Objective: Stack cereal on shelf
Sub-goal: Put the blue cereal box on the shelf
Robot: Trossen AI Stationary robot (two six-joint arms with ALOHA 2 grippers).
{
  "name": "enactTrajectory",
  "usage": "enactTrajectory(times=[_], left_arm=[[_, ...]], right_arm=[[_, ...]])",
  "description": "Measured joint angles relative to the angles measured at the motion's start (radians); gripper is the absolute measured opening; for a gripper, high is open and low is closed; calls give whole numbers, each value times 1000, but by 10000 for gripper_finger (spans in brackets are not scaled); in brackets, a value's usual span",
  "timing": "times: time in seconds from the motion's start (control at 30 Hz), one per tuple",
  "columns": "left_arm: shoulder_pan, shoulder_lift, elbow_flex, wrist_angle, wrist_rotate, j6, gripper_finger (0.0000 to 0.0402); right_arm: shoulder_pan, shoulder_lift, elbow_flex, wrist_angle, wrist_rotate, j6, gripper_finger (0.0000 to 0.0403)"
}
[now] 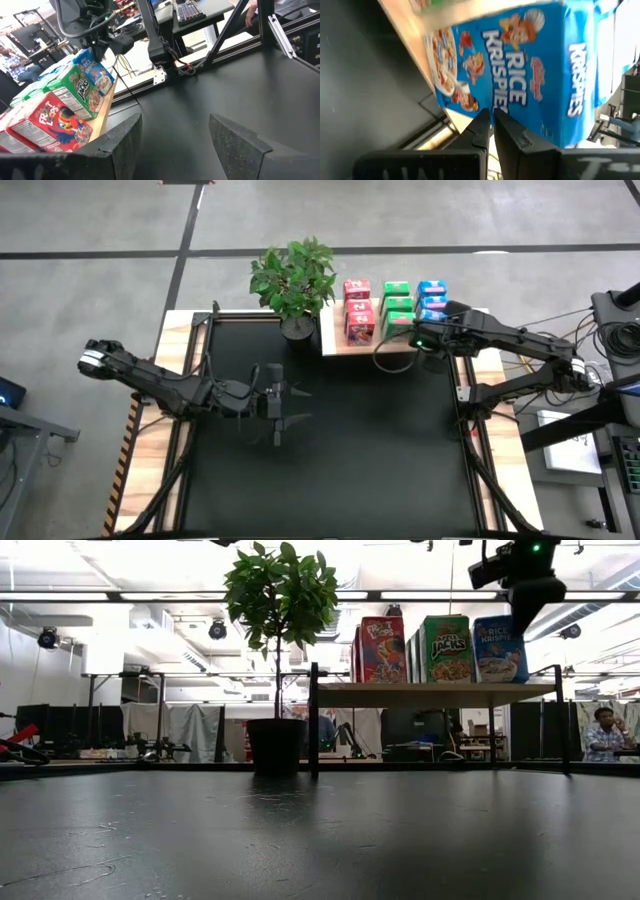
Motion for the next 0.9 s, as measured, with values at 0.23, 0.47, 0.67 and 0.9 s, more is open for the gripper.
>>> enactTrajectory(times=[0.23, 0.47, 0.67, 0.9], left_arm=[[0, 0, 0, -15, 0, -12, 215], [0, 0, 0, -30, 0, -20, 215], [0, 0, 0, -37, 0, -20, 215], [0, 0, -1, -52, 0, -20, 215]], right_arm=[[0, -9, 0, -23, -11, 9, 12], [1, -26, -11, 114, -173, 1, 12], [0, -23, -59, 209, -122, -48, 12], [0, -20, -84, 143, -60, -48, 12]])
